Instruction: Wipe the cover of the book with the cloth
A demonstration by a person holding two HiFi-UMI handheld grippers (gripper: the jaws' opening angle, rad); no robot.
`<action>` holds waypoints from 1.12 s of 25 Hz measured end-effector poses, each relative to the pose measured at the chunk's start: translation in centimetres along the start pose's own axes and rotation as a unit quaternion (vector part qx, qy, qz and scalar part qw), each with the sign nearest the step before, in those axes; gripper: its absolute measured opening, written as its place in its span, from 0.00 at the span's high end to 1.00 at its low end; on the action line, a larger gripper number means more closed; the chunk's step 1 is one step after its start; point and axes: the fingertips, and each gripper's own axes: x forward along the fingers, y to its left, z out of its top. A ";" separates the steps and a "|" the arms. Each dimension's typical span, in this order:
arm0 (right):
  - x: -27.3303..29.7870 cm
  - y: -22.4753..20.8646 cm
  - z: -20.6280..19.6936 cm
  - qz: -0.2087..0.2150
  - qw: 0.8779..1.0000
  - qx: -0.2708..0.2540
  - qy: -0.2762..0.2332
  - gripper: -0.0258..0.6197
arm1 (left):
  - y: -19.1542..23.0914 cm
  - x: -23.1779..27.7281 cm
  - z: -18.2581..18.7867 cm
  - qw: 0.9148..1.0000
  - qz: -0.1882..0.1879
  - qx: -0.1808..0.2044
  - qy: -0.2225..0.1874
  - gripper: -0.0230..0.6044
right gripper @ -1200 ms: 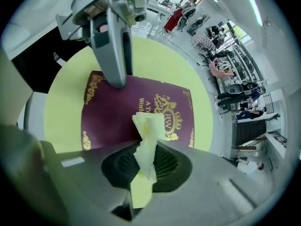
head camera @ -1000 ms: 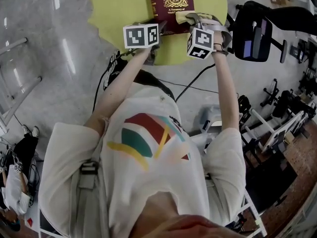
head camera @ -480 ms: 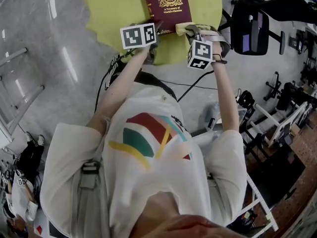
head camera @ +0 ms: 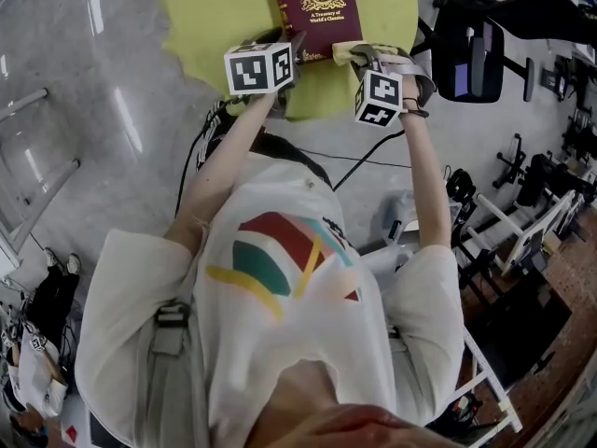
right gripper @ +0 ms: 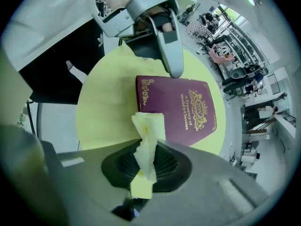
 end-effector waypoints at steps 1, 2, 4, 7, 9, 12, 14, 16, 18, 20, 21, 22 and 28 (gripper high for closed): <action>0.0 -0.1 0.0 0.002 1.000 0.005 -0.002 0.92 | 0.0 -0.5 0.9 1.000 -0.001 -0.002 -0.013 0.64; -0.2 -0.4 0.0 0.003 1.000 0.012 -0.006 0.92 | 0.0 -1.1 1.8 1.000 0.001 -0.005 -0.025 0.67; -0.7 -1.2 0.3 -0.008 0.999 0.032 -0.015 0.91 | 0.3 -1.9 2.9 0.999 0.008 -0.005 -0.043 0.82; -1.9 -3.8 1.3 -0.045 0.997 0.047 -0.031 0.91 | 1.5 -2.5 3.4 0.998 0.027 0.000 -0.053 0.91; -2.6 -6.2 2.4 -0.065 0.996 0.037 -0.039 0.91 | 2.7 -2.8 3.1 0.998 0.044 -0.012 -0.049 0.93; -2.8 -10.0 4.4 -0.091 0.995 0.007 -0.042 0.91 | 4.6 -3.3 1.7 0.997 0.069 -0.028 -0.031 0.94; -2.5 -12.5 5.7 -0.104 0.994 -0.009 -0.043 0.91 | 5.7 -3.5 0.7 0.996 0.082 -0.031 -0.019 0.94; -1.5 -14.5 7.0 -0.108 0.993 -0.011 -0.048 0.91 | 6.8 -3.7 -0.1 0.995 0.095 -0.032 -0.011 0.94; -0.4 -16.2 8.1 -0.107 0.993 -0.007 -0.049 0.91 | 7.8 -3.9 -0.8 0.994 0.108 -0.031 -0.003 0.94; 0.7 -17.5 8.9 -0.107 0.993 -0.006 -0.045 0.91 | 8.5 -3.8 -1.5 0.993 0.116 -0.027 0.008 0.94; 1.2 -18.1 9.3 -0.107 0.993 -0.008 -0.042 0.91 | 8.8 -3.8 -1.6 0.993 0.118 -0.025 0.012 0.94; 1.6 -18.5 9.7 -0.106 0.994 -0.009 -0.038 0.91 | 9.0 -3.8 -1.6 0.993 0.119 -0.023 0.014 0.94; 3.7 -19.1 10.8 -0.090 0.995 -0.029 -0.016 0.91 | 9.7 -3.8 -1.4 0.991 0.130 -0.022 0.027 0.94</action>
